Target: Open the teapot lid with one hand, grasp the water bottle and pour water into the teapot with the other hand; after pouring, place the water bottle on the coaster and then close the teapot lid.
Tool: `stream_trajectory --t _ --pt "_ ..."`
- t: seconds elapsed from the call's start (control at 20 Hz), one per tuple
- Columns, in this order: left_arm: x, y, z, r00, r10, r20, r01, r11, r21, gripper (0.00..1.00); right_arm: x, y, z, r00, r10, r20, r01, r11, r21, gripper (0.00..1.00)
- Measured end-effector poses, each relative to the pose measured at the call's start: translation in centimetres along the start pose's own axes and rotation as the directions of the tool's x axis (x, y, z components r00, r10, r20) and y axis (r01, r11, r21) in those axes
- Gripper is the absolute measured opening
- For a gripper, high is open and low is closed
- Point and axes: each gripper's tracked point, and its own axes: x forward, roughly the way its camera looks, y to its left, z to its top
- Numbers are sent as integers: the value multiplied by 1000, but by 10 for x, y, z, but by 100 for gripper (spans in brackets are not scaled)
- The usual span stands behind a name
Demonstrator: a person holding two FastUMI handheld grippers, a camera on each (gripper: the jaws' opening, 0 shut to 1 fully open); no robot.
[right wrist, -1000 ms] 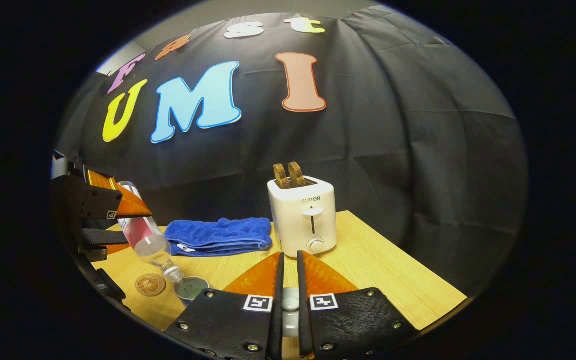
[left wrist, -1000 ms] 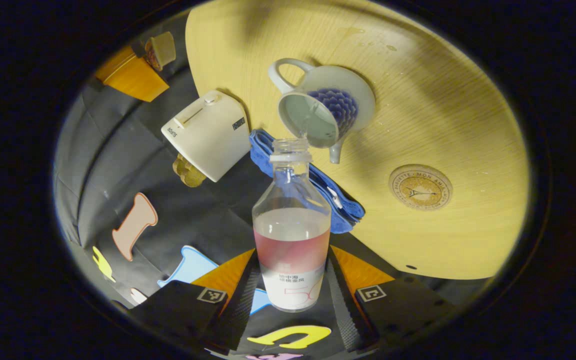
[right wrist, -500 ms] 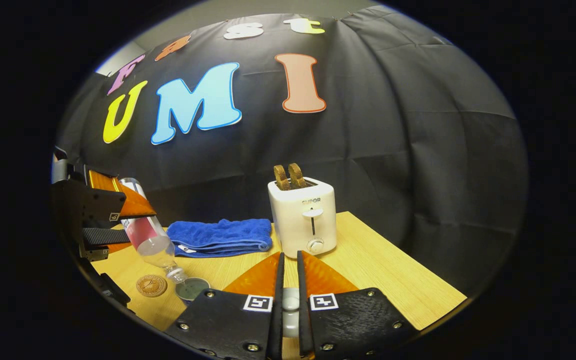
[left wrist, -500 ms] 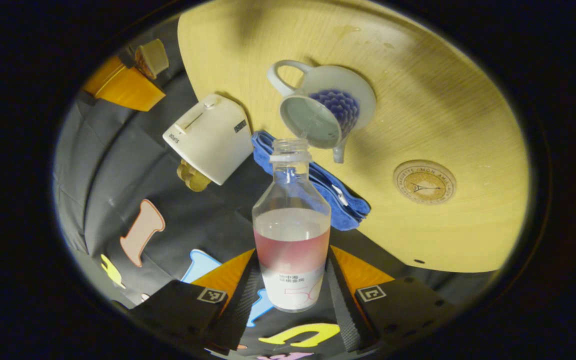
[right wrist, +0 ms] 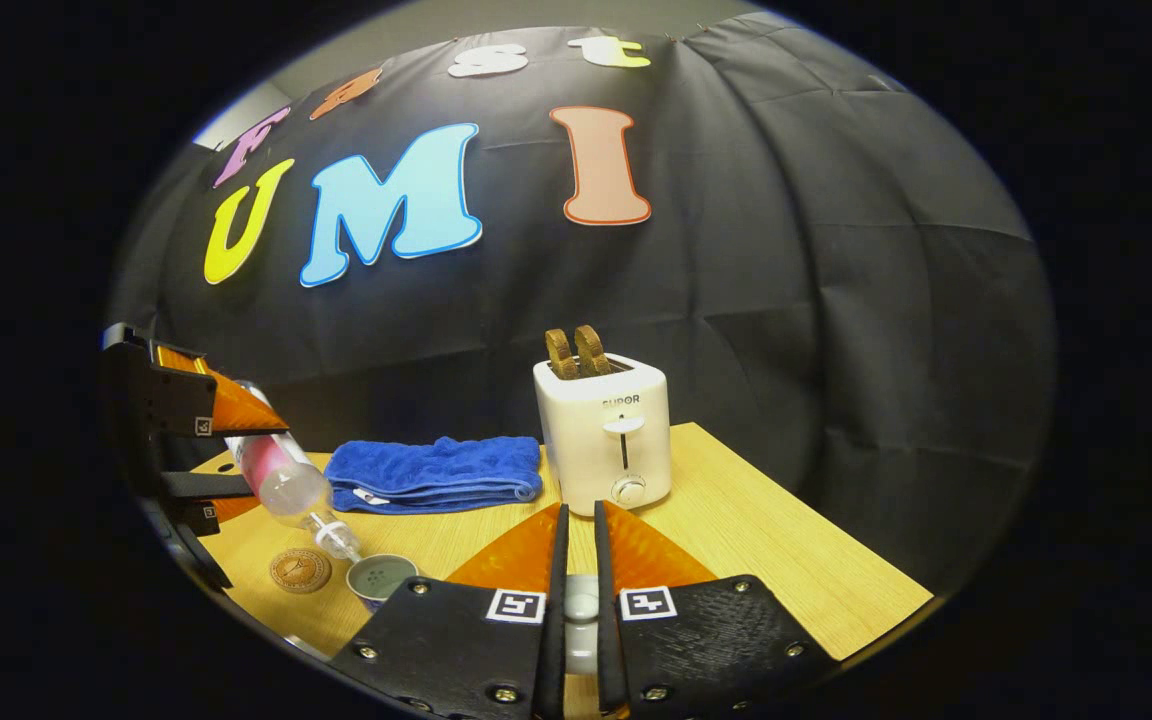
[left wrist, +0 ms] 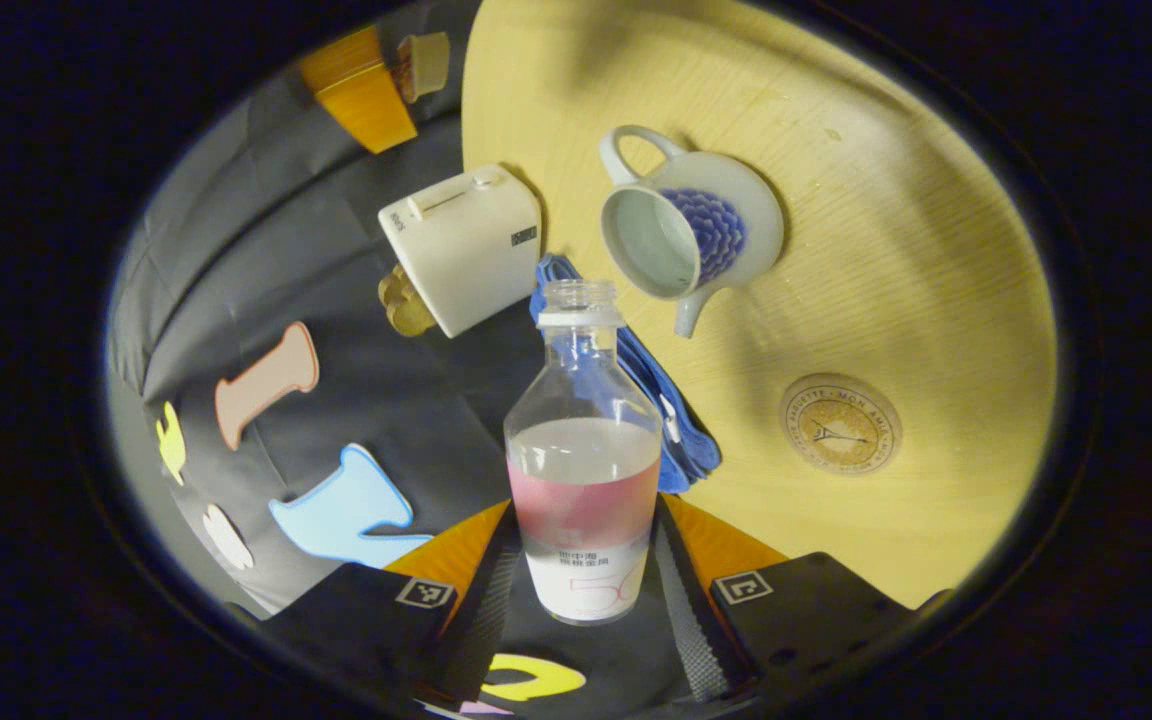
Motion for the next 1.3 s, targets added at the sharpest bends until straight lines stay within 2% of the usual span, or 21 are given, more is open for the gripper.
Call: stream_trajectory --t 0.15,0.3,0.45,0.65,0.7,0.8,0.9,1.05,1.15,1.3 --pt "-5 -22 -10 999 -30 16 32 981 -190 85 -1 0 2 1000 -3 6 4 1000 -6 13" --pt "-11 -28 -16 999 -11 32 22 928 -372 85 -1 2 1 1000 4 5 -4 1000 -5 13" --pt "-10 -28 -14 998 20 61 16 840 -543 85 0 4 -2 1000 18 -5 -18 1000 0 13" --pt "-17 -37 -20 996 53 72 14 701 -713 85 2 18 -3 999 38 -7 -38 999 -8 13" --pt "-17 -40 -21 996 57 69 15 658 -753 85 2 19 -3 999 41 -7 -41 999 -11 13" --pt "-15 -43 -26 995 69 70 22 535 -844 86 2 22 -5 999 49 -7 -49 999 -12 13" --pt "-15 -41 -34 993 97 63 19 393 -919 86 2 26 -6 998 59 -10 -59 998 -11 13" --pt "-16 -44 -36 990 119 70 52 148 -988 86 3 30 -7 998 69 -13 -69 997 -15 13" --pt "-13 -46 -31 989 118 90 86 33 -996 86 3 33 -9 997 71 -16 -71 997 -20 13" --pt "-10 -49 -33 986 148 78 95 -117 -988 85 4 35 -11 997 76 -21 -77 997 -20 13"
